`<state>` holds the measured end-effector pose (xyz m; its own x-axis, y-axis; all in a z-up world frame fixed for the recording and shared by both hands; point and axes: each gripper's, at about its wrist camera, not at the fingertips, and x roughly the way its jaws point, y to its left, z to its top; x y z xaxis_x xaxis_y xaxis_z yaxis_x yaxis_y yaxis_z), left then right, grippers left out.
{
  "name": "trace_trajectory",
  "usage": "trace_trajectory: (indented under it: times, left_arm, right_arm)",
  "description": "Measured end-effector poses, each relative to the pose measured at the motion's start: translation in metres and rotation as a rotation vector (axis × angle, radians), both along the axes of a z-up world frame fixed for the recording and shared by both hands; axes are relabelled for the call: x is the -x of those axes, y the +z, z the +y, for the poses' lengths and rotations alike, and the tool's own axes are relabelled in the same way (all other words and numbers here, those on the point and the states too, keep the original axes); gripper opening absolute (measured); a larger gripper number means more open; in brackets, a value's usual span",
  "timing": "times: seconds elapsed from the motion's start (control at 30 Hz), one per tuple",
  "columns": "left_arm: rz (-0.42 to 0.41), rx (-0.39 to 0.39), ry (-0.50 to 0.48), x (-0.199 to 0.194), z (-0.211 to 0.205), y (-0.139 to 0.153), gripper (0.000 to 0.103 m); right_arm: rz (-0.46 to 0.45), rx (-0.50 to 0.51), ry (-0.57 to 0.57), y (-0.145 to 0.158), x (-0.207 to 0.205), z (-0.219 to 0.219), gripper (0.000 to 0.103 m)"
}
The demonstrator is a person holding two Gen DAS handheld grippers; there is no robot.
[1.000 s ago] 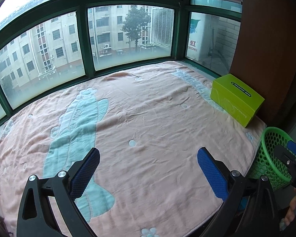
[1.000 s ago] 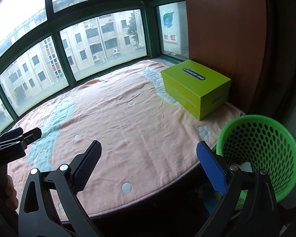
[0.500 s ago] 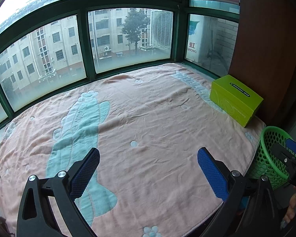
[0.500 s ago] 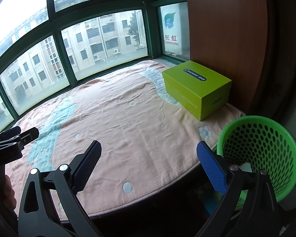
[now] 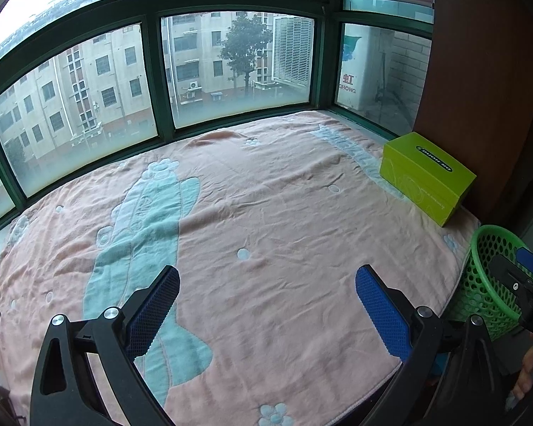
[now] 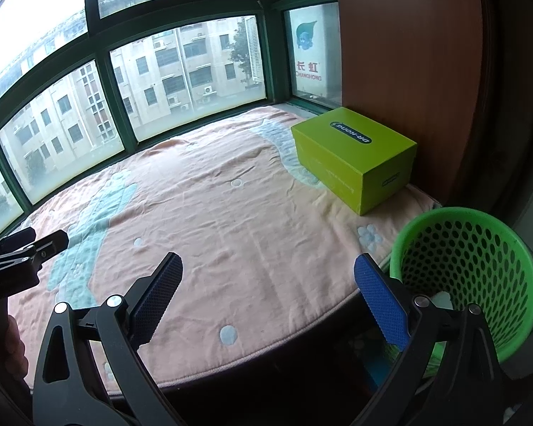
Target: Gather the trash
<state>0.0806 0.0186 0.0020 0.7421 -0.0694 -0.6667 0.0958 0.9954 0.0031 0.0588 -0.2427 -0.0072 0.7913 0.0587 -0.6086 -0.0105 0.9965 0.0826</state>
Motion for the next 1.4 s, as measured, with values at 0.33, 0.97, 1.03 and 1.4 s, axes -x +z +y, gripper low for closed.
trace_trajectory:
  times: [0.33,0.97,1.03,1.4]
  left_arm:
    - [0.002,0.001,0.005,0.0011,0.0028,-0.0027,0.096]
    - [0.009,0.002,0.021,0.002,0.0073,-0.0048,0.096]
    - [0.011,0.004,0.022,0.0023,0.0078,-0.0051,0.096]
    - [0.012,0.002,0.025,0.0018,0.0074,-0.0062,0.096]
  right_arm:
    - [0.004,0.001,0.001,-0.0021,0.0007,0.0005,0.096]
    - [0.007,-0.004,0.002,-0.0028,-0.0007,0.0004,0.097]
    - [0.009,-0.002,0.003,-0.0028,-0.0007,0.0006,0.097]
    - [0.015,-0.004,0.009,-0.0045,-0.0029,0.0032,0.097]
